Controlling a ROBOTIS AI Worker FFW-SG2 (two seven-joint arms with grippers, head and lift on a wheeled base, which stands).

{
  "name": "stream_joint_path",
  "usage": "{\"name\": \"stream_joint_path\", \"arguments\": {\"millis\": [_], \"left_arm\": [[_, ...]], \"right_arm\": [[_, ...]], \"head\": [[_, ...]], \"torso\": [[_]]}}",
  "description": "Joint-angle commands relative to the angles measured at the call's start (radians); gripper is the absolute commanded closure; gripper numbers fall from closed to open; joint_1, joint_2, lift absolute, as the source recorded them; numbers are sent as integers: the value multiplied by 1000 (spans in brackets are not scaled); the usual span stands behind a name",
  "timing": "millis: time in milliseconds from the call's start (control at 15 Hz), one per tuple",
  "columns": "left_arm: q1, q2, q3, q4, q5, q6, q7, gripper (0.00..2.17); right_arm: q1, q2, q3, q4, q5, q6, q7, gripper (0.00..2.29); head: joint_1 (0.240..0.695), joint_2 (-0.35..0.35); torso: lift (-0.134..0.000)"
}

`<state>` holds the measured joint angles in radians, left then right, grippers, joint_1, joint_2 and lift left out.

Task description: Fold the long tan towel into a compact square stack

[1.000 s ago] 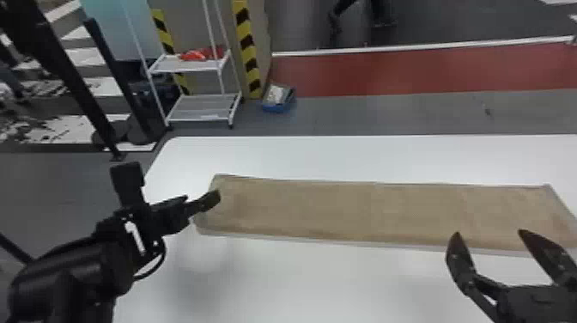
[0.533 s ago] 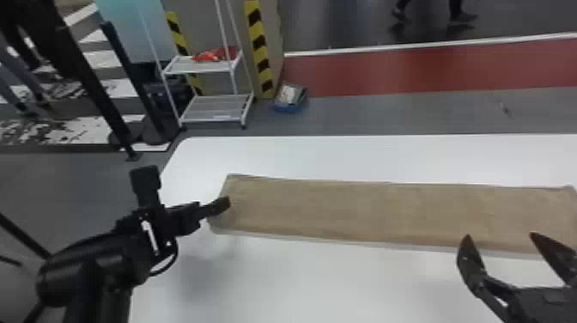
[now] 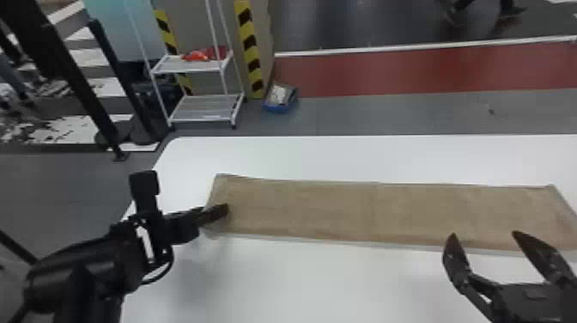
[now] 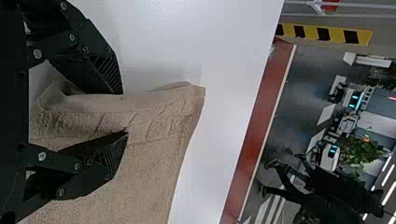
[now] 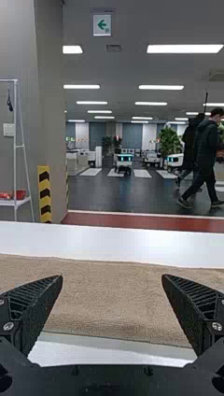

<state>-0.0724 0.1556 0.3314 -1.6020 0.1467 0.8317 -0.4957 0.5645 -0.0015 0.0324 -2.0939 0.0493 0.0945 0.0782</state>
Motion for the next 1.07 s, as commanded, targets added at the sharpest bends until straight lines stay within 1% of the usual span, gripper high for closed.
{"name": "stream_joint_path", "arguments": {"millis": [0,200,400,467,533,667,733,800,867,933,1000], "left_arm": [[26,-5,11,-53,-3,14,14,2057],[66,-4,49,-144,14,39,-10,2061],[94,-2,140,-223,40,73,-63,2061],[97,-1,164,-240,45,85,-69,2061],[99,2,190,-271,65,128,-72,2061],[115,-5,198,-400,91,248,-76,2061],[126,-21,184,-480,108,281,-69,2061],[129,-54,156,-572,116,352,-58,2061],[129,-90,97,-659,111,422,-50,2061],[134,-107,21,-724,100,447,-30,2061],[137,-120,-80,-786,82,468,-6,2061]], "right_arm": [[-2,2,0,2,0,3,0,97],[-2,2,0,6,0,0,0,97],[-3,2,0,9,0,3,0,97],[-3,2,0,9,0,0,0,97],[-5,2,0,11,0,0,0,97],[-5,2,0,9,-2,0,0,97],[-5,2,-5,8,-2,0,0,97],[-3,2,-12,6,-6,0,0,97],[0,2,-26,2,-12,0,0,97],[8,2,-40,-5,-20,0,0,97],[11,2,-52,-9,-25,0,0,97]], "head": [[695,169],[695,175],[695,188],[695,202],[695,214],[695,233],[695,237],[695,230],[695,213],[695,189],[695,150]], "torso": [[-122],[-122],[-122],[-122],[-122],[-122],[-122],[-122],[-122],[-122],[-122]]}}
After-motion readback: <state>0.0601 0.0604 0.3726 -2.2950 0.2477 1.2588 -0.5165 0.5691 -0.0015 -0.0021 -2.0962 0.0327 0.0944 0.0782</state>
